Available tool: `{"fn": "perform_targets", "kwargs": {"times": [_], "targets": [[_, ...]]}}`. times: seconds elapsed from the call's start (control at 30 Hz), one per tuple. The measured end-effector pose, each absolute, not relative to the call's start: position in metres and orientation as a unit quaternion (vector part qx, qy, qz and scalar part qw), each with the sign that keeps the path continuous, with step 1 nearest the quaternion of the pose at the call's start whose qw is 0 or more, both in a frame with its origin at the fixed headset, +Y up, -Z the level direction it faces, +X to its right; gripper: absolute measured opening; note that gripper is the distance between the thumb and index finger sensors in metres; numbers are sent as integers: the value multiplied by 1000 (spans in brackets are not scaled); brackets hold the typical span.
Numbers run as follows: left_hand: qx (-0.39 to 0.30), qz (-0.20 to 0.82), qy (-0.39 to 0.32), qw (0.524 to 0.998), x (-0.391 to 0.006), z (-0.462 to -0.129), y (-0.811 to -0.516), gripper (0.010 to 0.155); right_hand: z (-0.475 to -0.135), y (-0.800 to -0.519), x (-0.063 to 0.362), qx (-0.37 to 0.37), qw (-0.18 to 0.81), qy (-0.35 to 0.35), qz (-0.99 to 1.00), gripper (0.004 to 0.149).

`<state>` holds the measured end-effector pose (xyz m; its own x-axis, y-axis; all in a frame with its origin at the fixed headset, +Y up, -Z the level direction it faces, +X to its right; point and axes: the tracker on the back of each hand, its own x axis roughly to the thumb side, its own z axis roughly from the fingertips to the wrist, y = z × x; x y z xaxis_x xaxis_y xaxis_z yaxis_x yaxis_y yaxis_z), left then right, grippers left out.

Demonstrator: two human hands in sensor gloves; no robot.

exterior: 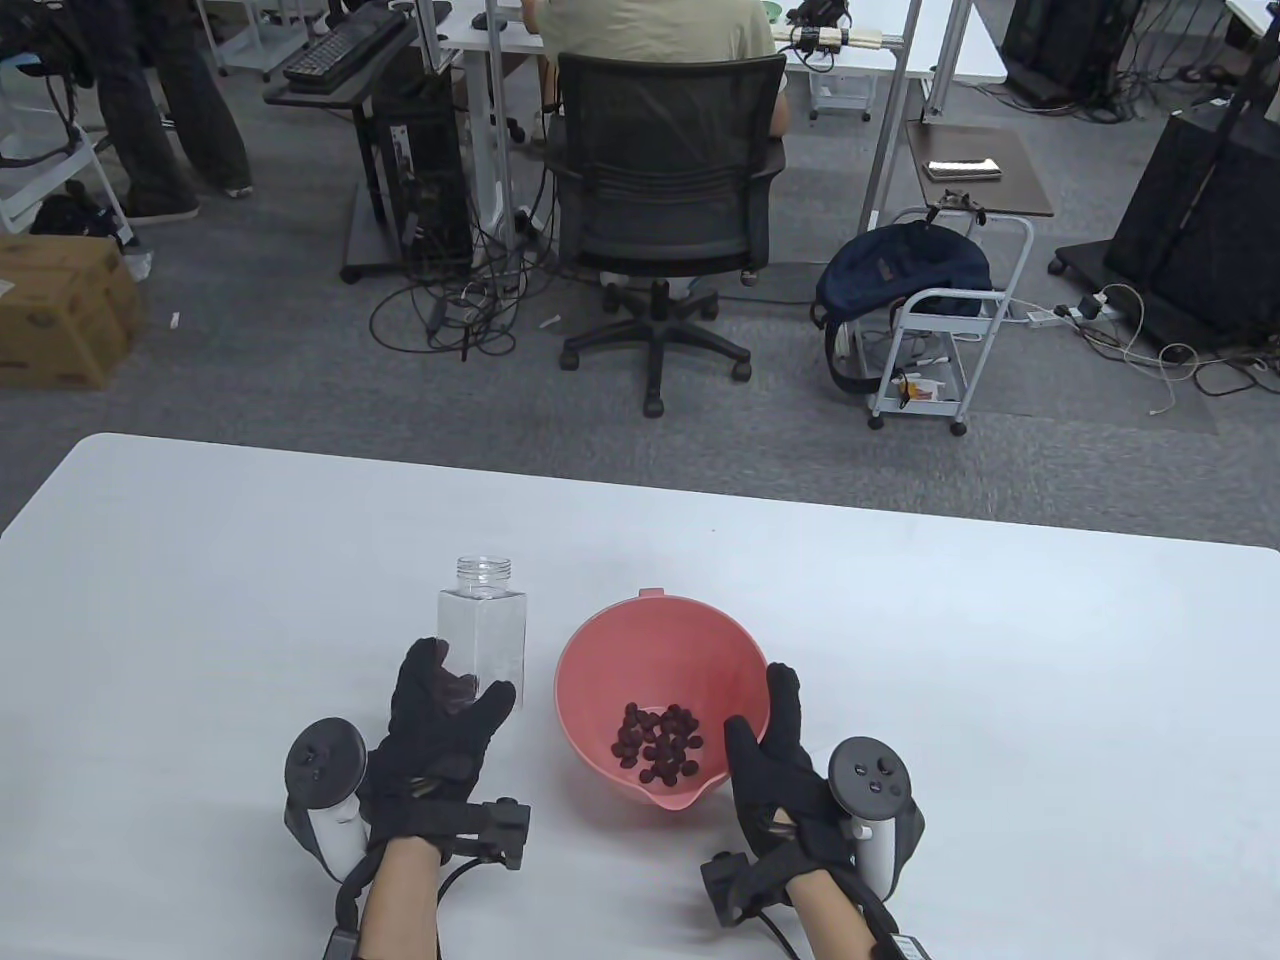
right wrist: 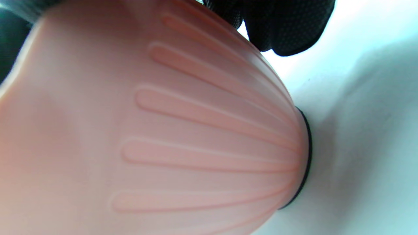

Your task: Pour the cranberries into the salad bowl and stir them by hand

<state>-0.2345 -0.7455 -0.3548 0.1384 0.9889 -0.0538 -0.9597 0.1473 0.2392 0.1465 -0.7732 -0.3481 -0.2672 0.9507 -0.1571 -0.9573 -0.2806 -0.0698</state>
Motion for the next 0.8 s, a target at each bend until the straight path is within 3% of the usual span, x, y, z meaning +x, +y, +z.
{"fn": "perform_targets", "kwargs": {"times": [0.2, 0.37, 0.53, 0.8], "targets": [[20, 523, 159, 837, -244, -358, -754, 97, -348, -773, 146, -84, 600, 20, 795, 74], [-21, 439, 198, 876, -248, -363, -763, 101, -348, -773, 146, -84, 600, 20, 795, 73], [-92, 395, 198, 893, -245, -370, -772, 101, -348, -773, 146, -85, 602, 20, 794, 74], [-140, 320, 209, 913, -240, -377, -780, 100, -348, -774, 145, -86, 605, 21, 791, 74]]}}
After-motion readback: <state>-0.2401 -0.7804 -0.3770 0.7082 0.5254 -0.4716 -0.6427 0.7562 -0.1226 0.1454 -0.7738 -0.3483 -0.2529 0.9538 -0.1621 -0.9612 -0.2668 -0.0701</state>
